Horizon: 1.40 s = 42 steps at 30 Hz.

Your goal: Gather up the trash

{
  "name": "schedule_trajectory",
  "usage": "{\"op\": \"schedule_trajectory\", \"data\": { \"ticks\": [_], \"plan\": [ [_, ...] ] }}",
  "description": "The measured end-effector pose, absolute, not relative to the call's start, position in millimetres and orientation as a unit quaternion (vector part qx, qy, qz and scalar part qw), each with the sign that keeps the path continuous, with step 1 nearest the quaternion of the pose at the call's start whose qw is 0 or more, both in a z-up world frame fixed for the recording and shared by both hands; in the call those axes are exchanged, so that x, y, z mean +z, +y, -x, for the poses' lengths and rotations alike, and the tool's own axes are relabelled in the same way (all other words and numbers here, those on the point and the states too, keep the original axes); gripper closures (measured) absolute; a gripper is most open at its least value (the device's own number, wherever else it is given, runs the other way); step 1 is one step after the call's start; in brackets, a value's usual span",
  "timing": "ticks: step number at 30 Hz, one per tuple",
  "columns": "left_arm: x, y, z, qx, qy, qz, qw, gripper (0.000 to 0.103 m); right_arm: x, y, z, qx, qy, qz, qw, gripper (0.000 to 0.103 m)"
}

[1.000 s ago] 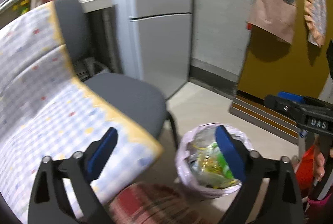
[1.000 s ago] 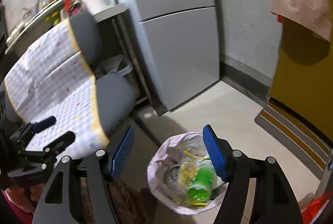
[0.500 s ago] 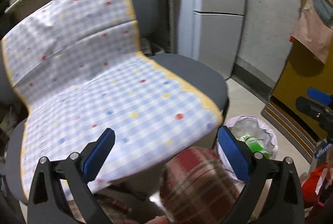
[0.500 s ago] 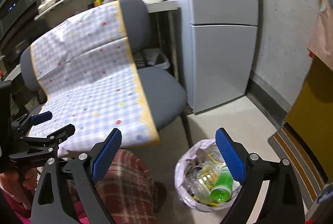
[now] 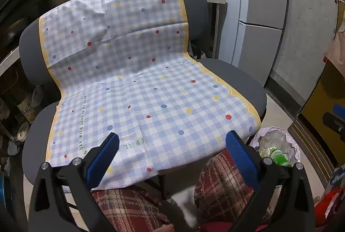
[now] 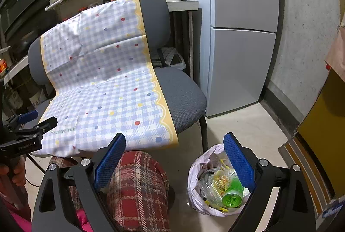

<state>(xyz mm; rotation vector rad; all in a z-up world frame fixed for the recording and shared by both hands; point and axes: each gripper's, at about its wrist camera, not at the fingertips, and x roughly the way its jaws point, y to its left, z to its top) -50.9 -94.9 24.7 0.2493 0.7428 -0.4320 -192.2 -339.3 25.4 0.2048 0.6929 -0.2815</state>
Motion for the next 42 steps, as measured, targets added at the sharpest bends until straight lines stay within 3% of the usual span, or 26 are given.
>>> {"op": "schedule_trajectory", "data": {
  "ticks": [42],
  "plan": [
    [22.8,-98.5,51.8,-0.209,0.363,-0.124,0.900,0.007,16.1,-343.2,194.4,-0.153,0.346,-0.110,0.919,0.011]
  ]
}}
